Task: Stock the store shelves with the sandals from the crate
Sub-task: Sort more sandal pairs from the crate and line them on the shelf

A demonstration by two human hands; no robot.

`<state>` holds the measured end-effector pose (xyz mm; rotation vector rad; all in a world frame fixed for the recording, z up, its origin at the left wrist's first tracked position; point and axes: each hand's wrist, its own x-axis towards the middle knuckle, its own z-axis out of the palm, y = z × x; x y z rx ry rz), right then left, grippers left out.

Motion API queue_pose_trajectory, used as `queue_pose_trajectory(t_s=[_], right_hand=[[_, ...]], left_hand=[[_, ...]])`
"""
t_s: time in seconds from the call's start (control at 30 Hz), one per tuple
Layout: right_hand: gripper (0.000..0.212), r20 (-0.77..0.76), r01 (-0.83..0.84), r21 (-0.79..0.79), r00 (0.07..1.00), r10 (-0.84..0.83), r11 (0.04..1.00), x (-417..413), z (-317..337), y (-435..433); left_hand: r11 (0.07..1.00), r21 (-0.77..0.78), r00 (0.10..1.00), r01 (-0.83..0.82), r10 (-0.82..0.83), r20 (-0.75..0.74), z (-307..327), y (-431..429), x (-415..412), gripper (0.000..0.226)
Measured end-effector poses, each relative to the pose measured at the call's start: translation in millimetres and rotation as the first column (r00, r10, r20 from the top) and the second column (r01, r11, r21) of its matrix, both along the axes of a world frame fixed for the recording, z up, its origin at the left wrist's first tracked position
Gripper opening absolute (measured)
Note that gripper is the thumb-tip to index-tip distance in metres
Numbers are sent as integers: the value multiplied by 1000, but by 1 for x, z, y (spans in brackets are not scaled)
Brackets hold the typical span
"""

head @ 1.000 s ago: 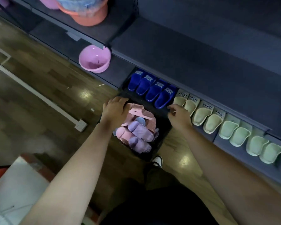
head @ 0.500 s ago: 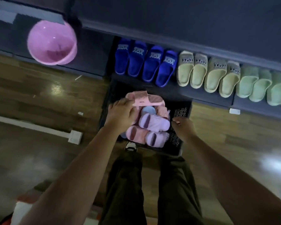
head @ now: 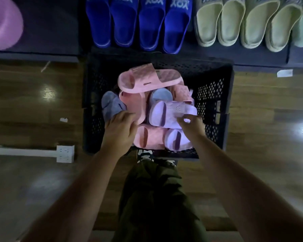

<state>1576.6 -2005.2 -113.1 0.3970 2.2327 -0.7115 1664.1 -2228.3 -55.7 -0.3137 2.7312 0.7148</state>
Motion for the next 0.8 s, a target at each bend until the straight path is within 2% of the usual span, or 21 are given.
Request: queue_pose_trajectory(t_s=[0.13,0.23,0.37,0.5,0.6,0.7,0.8], right_hand=[[54,-36,96,-56,995,-98,994,2,-23,19],[57,-6,151,-113,988,-152,982,4,-32,41],[33,139,220,-182,971,-196,958,21,-32,54],[44,189,272,-277,956,-225,922,24,-36,56],[33,233,352,-342,930,-285,871,22,-30,57],[11,192,453,-425,891,-411,784,15,-19,59],[17,128,417,-497,903,-411,761,6,1,56]], left_hand=[[998,19,997,-67,66,51,-23,7,2,36],[991,32,991,-129,127,35,-31,12,4,32],[986,51,987,-157,155,39,-35,14,7,36],[988,51,989,-146,143,42,-36,15,5,43],[987,55,988,-150,149,34,-36,16,3,45],[984,74,986,-164,162,32,-37,13,2,39],[987,62,989,-146,148,-28,-36,8,1,26]])
